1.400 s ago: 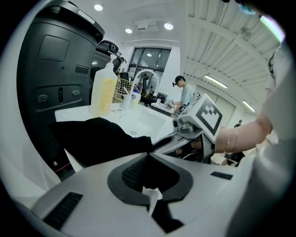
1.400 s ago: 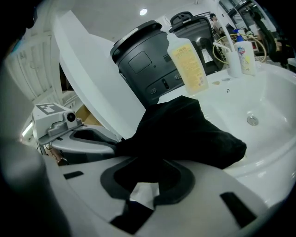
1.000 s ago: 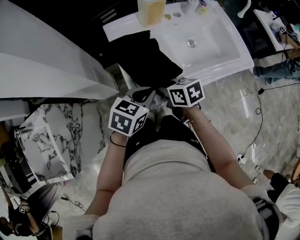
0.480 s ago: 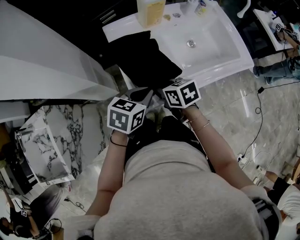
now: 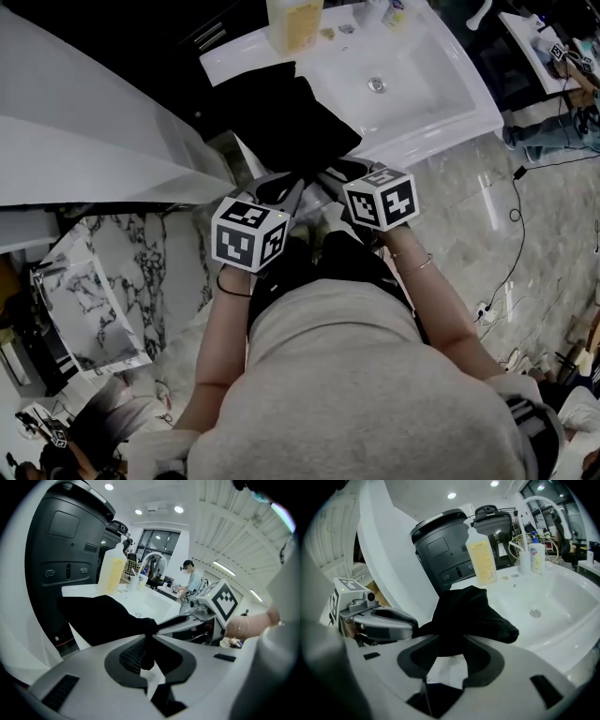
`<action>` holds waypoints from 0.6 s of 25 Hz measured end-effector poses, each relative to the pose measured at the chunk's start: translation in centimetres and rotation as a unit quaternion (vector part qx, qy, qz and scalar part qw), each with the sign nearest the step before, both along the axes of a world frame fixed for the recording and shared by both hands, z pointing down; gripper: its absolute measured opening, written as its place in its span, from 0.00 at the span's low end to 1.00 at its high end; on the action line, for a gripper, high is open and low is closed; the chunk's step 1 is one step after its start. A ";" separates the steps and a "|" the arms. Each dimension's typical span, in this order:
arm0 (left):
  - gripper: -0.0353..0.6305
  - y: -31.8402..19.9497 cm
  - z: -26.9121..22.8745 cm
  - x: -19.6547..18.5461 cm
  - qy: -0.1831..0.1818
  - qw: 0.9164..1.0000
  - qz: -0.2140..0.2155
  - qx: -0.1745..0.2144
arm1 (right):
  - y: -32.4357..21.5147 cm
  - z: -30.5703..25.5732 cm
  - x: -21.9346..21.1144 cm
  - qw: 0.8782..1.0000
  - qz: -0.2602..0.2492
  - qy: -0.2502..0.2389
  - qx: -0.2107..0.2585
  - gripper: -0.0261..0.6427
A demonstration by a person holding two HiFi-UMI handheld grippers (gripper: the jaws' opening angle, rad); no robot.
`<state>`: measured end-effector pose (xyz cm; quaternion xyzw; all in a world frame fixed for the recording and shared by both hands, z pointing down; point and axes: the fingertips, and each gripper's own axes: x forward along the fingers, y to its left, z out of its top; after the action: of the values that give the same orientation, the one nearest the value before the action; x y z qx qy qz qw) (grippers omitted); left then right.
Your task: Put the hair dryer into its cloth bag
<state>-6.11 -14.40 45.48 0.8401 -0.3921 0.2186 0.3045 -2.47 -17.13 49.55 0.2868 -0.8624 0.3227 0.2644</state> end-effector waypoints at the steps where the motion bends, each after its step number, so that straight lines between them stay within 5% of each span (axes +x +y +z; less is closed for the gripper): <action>1: 0.08 -0.1 -0.1 -0.2 0.002 1.000 -0.008 0.000 | 0.2 -0.1 0.3 1.000 0.006 -0.003 0.000 0.27; 7: 0.08 -0.4 -1.1 -0.9 0.012 1.000 -0.021 0.006 | 1.1 -2.7 1.9 0.998 0.042 -0.048 -0.001 0.26; 15: 0.08 -1.4 -6.0 1.0 0.086 0.995 0.004 0.055 | -1.1 -11.7 2.9 0.971 0.088 -0.215 0.061 0.13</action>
<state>-5.16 -15.81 39.47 0.8730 -0.3726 0.1250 0.2890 0.40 -18.19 37.88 0.3006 -0.8884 0.3459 0.0251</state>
